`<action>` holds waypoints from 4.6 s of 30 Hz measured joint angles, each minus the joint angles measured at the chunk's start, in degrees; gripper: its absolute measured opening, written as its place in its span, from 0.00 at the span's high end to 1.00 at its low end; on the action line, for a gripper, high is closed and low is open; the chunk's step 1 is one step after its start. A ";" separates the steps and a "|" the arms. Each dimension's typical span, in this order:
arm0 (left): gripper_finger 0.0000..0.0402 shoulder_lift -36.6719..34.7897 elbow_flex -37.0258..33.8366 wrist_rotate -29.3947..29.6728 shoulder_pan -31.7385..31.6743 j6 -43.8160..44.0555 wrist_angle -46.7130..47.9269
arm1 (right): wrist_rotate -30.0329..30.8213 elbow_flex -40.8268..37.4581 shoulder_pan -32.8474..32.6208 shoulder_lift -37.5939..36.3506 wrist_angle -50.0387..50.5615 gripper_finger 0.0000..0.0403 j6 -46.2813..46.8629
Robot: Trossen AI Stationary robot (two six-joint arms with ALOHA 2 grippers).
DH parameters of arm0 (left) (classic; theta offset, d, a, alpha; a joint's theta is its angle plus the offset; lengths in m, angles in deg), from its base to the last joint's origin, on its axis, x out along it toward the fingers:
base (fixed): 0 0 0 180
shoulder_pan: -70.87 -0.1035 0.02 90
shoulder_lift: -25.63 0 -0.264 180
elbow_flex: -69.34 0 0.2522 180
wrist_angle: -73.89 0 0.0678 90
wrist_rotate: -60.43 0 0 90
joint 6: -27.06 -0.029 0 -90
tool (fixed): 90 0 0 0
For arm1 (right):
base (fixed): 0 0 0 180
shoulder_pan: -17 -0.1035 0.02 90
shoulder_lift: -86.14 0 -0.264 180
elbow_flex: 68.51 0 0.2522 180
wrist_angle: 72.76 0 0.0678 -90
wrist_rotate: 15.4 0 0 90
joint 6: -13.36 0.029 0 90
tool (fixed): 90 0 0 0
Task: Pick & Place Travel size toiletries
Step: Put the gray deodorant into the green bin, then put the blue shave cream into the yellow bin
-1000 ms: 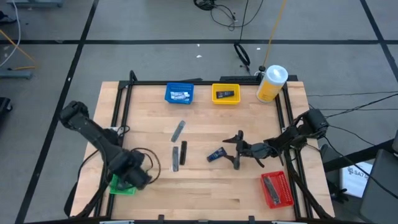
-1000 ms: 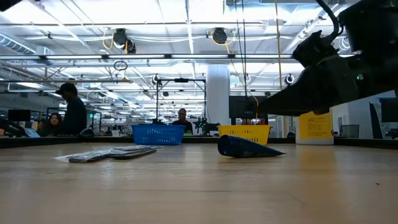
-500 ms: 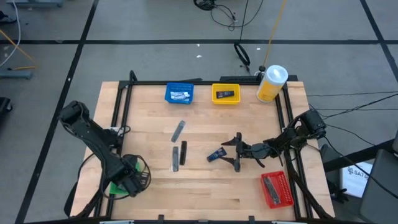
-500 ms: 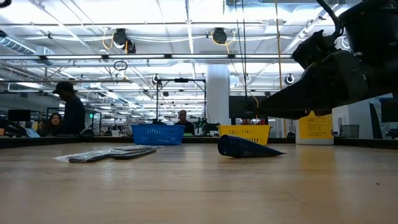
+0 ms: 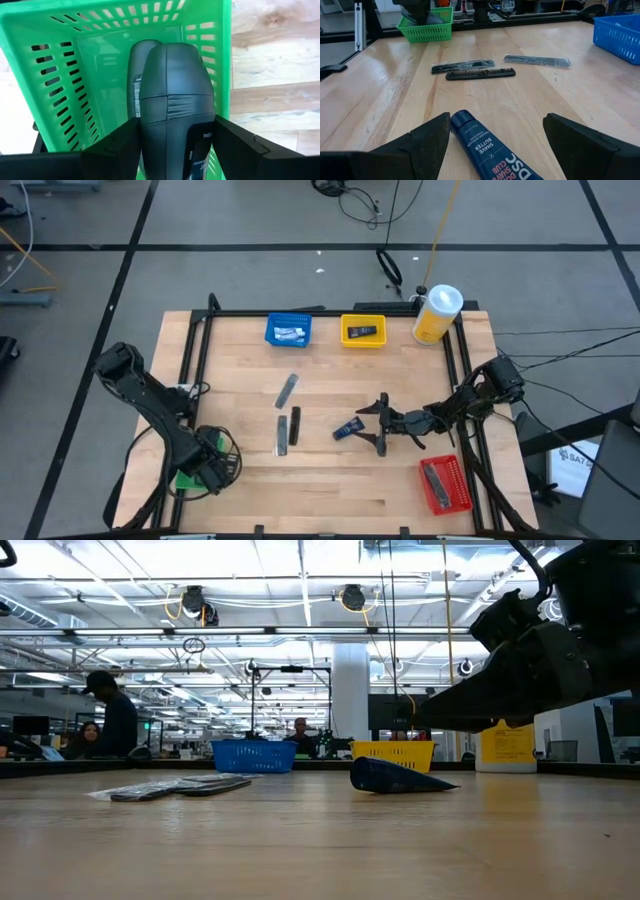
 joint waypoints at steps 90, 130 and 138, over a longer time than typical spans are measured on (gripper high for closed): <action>0.94 23.29 2.91 40.52 -34.48 -101.80 -80.27 | -21.04 10.58 11.57 -4.28 33.97 0.23 -16.42; 0.94 29.55 2.91 61.40 -34.19 -86.54 -64.03 | -4.23 15.65 20.43 -33.48 76.01 0.67 -1.79; 0.94 27.49 2.93 51.77 -42.66 -101.02 -66.95 | -12.12 23.94 37.72 -33.18 85.70 0.67 -11.20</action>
